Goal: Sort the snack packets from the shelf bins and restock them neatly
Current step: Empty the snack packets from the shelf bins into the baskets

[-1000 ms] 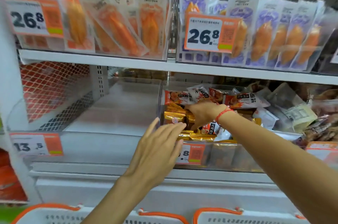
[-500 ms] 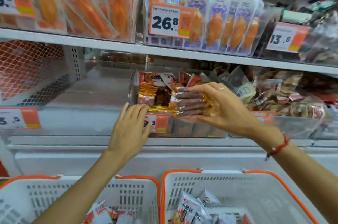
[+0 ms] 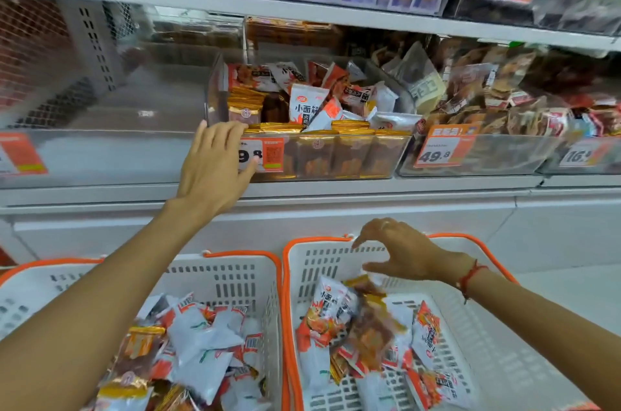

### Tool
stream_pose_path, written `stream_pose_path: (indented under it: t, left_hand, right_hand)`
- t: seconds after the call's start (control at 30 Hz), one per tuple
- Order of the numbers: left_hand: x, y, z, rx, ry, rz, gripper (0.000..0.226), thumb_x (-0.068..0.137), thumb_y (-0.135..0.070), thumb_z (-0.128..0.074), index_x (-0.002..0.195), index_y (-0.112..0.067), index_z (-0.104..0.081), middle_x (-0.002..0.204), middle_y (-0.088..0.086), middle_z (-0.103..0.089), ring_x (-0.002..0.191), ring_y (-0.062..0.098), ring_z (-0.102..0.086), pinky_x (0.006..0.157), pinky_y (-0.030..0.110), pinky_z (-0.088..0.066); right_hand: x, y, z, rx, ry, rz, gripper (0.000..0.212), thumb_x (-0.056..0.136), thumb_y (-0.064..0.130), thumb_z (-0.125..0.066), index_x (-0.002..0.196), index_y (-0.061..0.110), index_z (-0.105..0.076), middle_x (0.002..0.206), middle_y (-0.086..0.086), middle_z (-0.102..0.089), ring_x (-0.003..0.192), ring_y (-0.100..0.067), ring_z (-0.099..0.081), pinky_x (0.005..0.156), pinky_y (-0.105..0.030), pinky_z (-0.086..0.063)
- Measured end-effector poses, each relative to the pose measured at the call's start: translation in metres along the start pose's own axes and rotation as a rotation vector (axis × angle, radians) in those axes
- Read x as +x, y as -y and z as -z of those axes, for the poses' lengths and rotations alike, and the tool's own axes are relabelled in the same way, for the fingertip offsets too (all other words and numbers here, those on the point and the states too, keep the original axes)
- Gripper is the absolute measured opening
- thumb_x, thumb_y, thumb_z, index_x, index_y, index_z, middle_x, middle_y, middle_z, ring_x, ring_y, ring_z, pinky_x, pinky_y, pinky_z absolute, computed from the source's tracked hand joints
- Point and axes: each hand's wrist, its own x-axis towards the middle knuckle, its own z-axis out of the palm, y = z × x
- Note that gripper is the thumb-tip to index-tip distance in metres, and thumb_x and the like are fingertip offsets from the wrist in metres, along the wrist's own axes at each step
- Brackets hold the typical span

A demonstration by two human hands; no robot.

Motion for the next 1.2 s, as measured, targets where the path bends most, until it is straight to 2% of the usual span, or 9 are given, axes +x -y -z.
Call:
stream_pose_path:
  t: [0.27, 0.33, 0.4, 0.5, 0.6, 0.67, 0.83, 0.97, 1.2]
  left_hand:
    - [0.022, 0.036, 0.019, -0.249, -0.224, 0.089, 0.072, 0.093, -0.053, -0.039, 0.153, -0.017, -0.022, 0.159, 0.001, -0.022, 0.143, 0.019, -0.025, 0.115, 0.034, -0.020]
    - [0.030, 0.042, 0.022, -0.323, -0.119, 0.126, 0.082, 0.087, -0.064, -0.034, 0.155, -0.023, -0.013, 0.161, -0.005, -0.017, 0.140, 0.019, -0.034, 0.106, 0.034, -0.034]
    - [0.033, 0.045, 0.020, -0.246, -0.047, 0.105, 0.091, 0.080, -0.076, -0.024, 0.155, -0.027, -0.006, 0.161, -0.011, -0.010, 0.123, 0.018, -0.052, 0.081, 0.028, -0.044]
    - [0.032, 0.046, 0.015, -0.168, -0.012, 0.119, 0.101, 0.067, -0.087, -0.009, 0.152, -0.034, 0.009, 0.159, -0.022, 0.004, 0.123, 0.012, -0.051, 0.087, 0.029, -0.043]
    - [0.029, 0.049, 0.005, -0.143, -0.133, 0.090, 0.097, 0.078, -0.085, -0.018, 0.155, -0.026, -0.009, 0.159, -0.014, -0.016, 0.117, 0.014, -0.058, 0.092, 0.037, -0.048]
    - [0.028, 0.050, 0.000, -0.114, -0.205, 0.066, 0.092, 0.084, -0.079, -0.027, 0.153, -0.020, -0.020, 0.157, -0.009, -0.027, 0.113, 0.014, -0.061, 0.089, 0.037, -0.050]
    - [0.028, 0.048, 0.000, -0.118, -0.202, 0.061, 0.091, 0.084, -0.077, -0.029, 0.153, -0.018, -0.022, 0.157, -0.005, -0.029, 0.119, 0.017, -0.058, 0.091, 0.037, -0.049]
    - [0.028, 0.049, 0.004, -0.146, -0.109, 0.081, 0.107, 0.072, -0.091, -0.025, 0.155, -0.027, 0.000, 0.161, -0.014, -0.007, 0.133, 0.013, -0.043, 0.103, 0.036, -0.039]
    - [0.027, 0.046, 0.009, -0.185, -0.063, 0.089, 0.113, 0.069, -0.093, -0.035, 0.153, -0.030, 0.006, 0.161, -0.016, 0.001, 0.137, 0.011, -0.036, 0.108, 0.035, -0.034]
  right_hand:
    - [0.074, 0.063, 0.103, 0.188, -0.420, 0.245, 0.019, 0.089, 0.029, -0.064, 0.107, 0.027, -0.069, 0.108, 0.010, -0.066, 0.101, -0.009, -0.058, 0.082, -0.033, -0.050]
    - [0.107, 0.077, 0.127, 0.246, -0.523, 0.303, 0.019, 0.089, 0.026, -0.060, 0.104, 0.025, -0.070, 0.102, 0.012, -0.068, 0.094, -0.005, -0.061, 0.079, -0.028, -0.051]
    - [0.148, 0.088, 0.145, 0.253, -0.603, 0.325, 0.019, 0.090, 0.021, -0.059, 0.105, 0.023, -0.070, 0.102, 0.009, -0.069, 0.092, -0.007, -0.062, 0.080, -0.028, -0.052]
    - [0.223, 0.088, 0.160, 0.126, -0.475, 0.221, 0.029, 0.091, 0.024, -0.063, 0.120, 0.021, -0.064, 0.116, 0.003, -0.068, 0.102, -0.014, -0.062, 0.089, -0.035, -0.052]
    - [0.287, 0.087, 0.158, 0.029, -0.045, 0.117, 0.067, 0.082, 0.040, -0.073, 0.138, 0.020, -0.045, 0.129, -0.002, -0.058, 0.114, -0.022, -0.056, 0.100, -0.036, -0.045]
    - [0.310, 0.091, 0.154, -0.034, 0.080, 0.048, 0.087, 0.072, 0.049, -0.079, 0.141, 0.019, -0.036, 0.136, -0.002, -0.050, 0.124, -0.023, -0.050, 0.102, -0.030, -0.039]
    - [0.325, 0.099, 0.147, -0.086, 0.113, 0.057, 0.090, 0.069, 0.044, -0.083, 0.141, 0.019, -0.034, 0.138, -0.003, -0.049, 0.125, -0.024, -0.048, 0.102, -0.032, -0.038]
    - [0.316, 0.100, 0.143, 0.021, 0.182, 0.041, 0.097, 0.069, 0.040, -0.083, 0.146, 0.018, -0.028, 0.144, -0.004, -0.043, 0.130, -0.025, -0.042, 0.110, -0.036, -0.034]
    - [0.248, 0.096, 0.163, -0.036, -0.237, 0.136, 0.080, 0.074, 0.036, -0.080, 0.138, 0.020, -0.035, 0.121, -0.006, -0.059, 0.109, -0.024, -0.057, 0.093, -0.039, -0.048]
